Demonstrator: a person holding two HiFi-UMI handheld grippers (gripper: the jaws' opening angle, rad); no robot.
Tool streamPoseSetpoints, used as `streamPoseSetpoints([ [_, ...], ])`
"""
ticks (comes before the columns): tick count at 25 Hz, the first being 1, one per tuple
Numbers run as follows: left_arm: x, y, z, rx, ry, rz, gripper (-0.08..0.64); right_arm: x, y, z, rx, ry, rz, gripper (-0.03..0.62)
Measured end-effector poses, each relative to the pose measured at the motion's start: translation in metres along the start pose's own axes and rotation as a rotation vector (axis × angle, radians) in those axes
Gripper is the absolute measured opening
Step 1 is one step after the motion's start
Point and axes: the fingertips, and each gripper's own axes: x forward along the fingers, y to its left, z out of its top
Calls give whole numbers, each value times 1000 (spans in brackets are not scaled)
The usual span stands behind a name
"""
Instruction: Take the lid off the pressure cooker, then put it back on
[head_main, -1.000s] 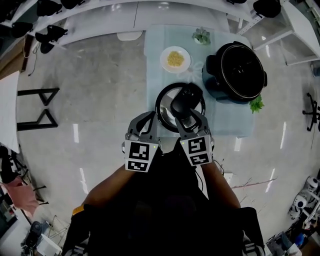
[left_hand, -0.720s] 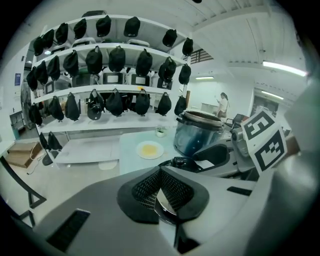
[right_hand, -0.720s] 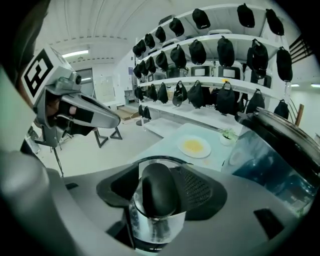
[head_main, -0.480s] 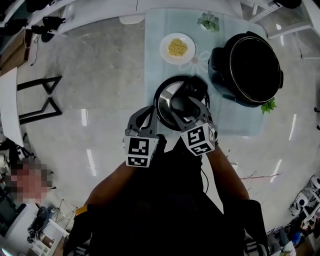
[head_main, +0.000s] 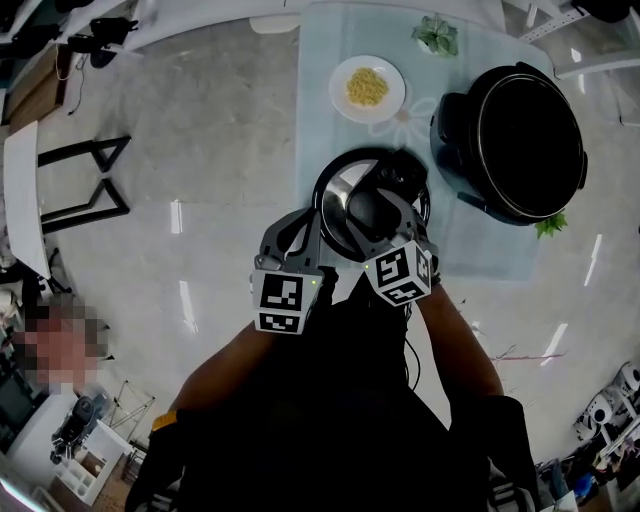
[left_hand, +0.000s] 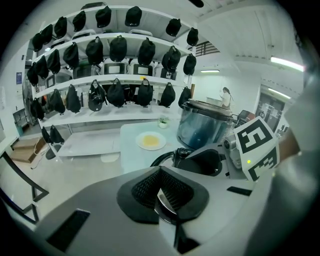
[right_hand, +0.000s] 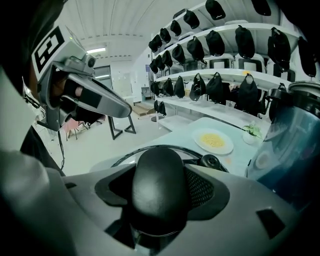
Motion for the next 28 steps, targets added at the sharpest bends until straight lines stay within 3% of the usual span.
streamPoseSetpoints([
  [7, -5, -3, -5, -2, 1, -6, 8, 0, 2, 0, -11, -34, 24, 301],
  [16, -31, 3, 10, -7, -66, -5, 7, -7, 4, 6, 46, 9, 9, 291],
  [28, -119, 10, 77, 0, -256, -33, 6, -106, 21, 98, 170, -136, -160, 290],
])
